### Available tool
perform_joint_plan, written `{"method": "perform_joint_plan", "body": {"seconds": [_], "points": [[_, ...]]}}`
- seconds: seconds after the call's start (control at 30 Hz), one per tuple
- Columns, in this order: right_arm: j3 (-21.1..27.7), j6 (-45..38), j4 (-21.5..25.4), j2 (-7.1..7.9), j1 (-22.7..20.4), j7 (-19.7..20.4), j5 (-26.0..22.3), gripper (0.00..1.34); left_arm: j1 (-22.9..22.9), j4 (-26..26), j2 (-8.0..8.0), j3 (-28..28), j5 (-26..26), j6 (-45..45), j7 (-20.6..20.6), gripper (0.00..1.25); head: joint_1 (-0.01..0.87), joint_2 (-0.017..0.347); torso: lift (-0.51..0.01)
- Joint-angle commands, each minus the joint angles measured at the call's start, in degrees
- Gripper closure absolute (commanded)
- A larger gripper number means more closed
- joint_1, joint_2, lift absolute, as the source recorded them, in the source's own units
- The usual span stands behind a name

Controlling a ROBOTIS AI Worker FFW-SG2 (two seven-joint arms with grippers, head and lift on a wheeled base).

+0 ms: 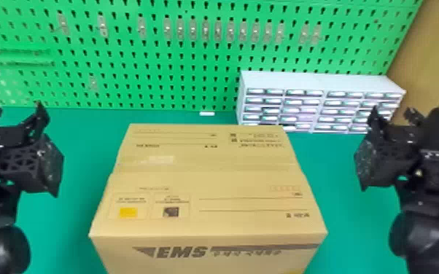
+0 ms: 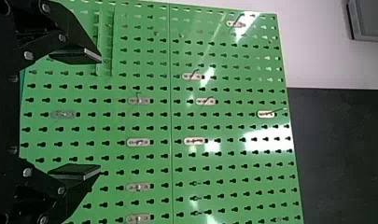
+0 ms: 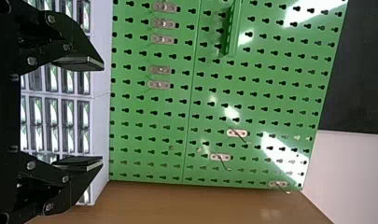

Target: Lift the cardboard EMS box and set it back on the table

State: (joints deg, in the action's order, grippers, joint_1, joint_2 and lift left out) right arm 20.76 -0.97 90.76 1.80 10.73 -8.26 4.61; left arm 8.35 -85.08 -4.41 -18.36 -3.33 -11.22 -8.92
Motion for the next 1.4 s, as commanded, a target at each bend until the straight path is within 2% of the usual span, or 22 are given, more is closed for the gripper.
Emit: {"method": "perform_joint_plan", "body": {"seconds": [0.0,0.93,1.37], "points": [[-0.2,0.0,-0.2,0.13,0.1,0.0,0.0,0.54,0.0,0.0,0.01,0.3,-0.1,0.1,0.4,0.42,0.678,-0.014,0.003],[-0.1,0.4,-0.2,0.22,-0.3,0.0,0.0,0.54,0.2,0.0,-0.08,0.3,-0.3,0.1,0.7,0.43,0.678,-0.014,0.003],[0.1,1.4,-0.2,-0.22,-0.3,0.0,0.6,0.54,0.0,0.0,-0.08,0.2,-0.1,0.1,0.7,0.43,0.678,-0.014,-0.027]]}}
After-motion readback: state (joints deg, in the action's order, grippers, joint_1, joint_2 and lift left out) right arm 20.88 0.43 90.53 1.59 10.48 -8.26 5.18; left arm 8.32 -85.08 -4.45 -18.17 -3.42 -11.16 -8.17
